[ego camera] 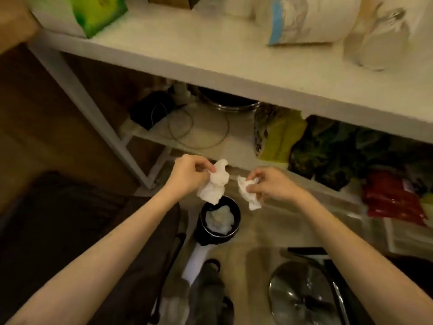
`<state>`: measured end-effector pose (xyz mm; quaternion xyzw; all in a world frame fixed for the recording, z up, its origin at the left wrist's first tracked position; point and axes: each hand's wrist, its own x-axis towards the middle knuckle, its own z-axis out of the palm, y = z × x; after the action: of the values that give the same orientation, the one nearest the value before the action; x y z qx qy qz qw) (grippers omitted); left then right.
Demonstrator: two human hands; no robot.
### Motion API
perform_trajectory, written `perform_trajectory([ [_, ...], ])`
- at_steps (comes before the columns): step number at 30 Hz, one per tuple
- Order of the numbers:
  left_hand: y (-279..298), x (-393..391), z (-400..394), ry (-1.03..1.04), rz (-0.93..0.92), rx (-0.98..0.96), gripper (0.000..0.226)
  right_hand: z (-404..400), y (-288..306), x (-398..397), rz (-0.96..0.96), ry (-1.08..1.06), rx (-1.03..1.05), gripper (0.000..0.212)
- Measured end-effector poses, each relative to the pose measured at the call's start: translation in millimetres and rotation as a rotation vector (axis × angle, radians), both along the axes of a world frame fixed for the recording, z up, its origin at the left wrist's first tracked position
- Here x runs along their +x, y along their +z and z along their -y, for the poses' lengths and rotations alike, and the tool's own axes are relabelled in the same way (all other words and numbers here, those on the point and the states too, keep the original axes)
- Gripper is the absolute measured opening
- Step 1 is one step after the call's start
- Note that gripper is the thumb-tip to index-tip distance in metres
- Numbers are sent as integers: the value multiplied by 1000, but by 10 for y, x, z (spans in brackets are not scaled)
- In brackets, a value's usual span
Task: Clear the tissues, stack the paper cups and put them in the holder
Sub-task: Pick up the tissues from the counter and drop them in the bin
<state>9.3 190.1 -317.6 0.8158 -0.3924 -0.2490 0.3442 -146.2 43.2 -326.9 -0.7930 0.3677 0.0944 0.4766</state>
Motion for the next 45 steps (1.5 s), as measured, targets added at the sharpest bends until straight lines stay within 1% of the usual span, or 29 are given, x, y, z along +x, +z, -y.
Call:
perform_trajectory([
  [3, -801, -79, -62, 87, -54, 80, 12, -88, -841, -40, -23, -163, 107, 16],
  [7, -1898, -133, -17, 195, -100, 146, 15, -178, -2058, -40, 6, -391, 246, 21],
  [11, -2949, -222, 11, 291, -165, 251, 23, -347, -3239, -149, -26, -493, 242, 27],
  [15, -3867, -256, 93, 238, -214, 311, 34, -336, -4205, -138, -34, -568, 234, 28],
  [19, -4570, -204, 240, 182, -323, 352, 45, -181, -4850, -5, -32, -625, 179, 29],
  [22, -5003, -165, 341, 158, -384, 382, 51, -98, -5241, 85, -29, -635, 207, 29],
  [24, -5214, -172, 407, 122, -395, 397, 53, -81, -5445, 123, -53, -581, 248, 31],
  [26, -5275, -213, 462, 53, -408, 436, 56, -87, -5618, 152, -73, -561, 339, 33],
  [28, -5321, -244, 475, 6, -407, 477, 59, -95, -5706, 157, -78, -592, 397, 36],
  [30, -5286, -242, 443, -8, -412, 498, 61, -106, -5670, 135, -71, -634, 404, 37],
  [32, -5159, -213, 389, 2, -420, 517, 64, -112, -5500, 95, -59, -643, 411, 37],
  [35, -4788, -169, 317, 11, -418, 513, 64, -89, -5101, 38, -31, -626, 391, 33],
  [38, -4293, -173, 254, 11, -415, 488, 60, -64, -4566, 0, -1, -595, 340, 30],
  [40, -3887, -193, 224, 0, -411, 479, 57, -71, -4137, -10, 17, -547, 304, 32],
  [42, -3457, -203, 219, -25, -392, 451, 57, -83, -3653, -1, 40, -489, 272, 38],
  [45, -2709, -198, 238, -58, -318, 418, 58, -78, -2850, 19, 115, -424, 238, 39],
])
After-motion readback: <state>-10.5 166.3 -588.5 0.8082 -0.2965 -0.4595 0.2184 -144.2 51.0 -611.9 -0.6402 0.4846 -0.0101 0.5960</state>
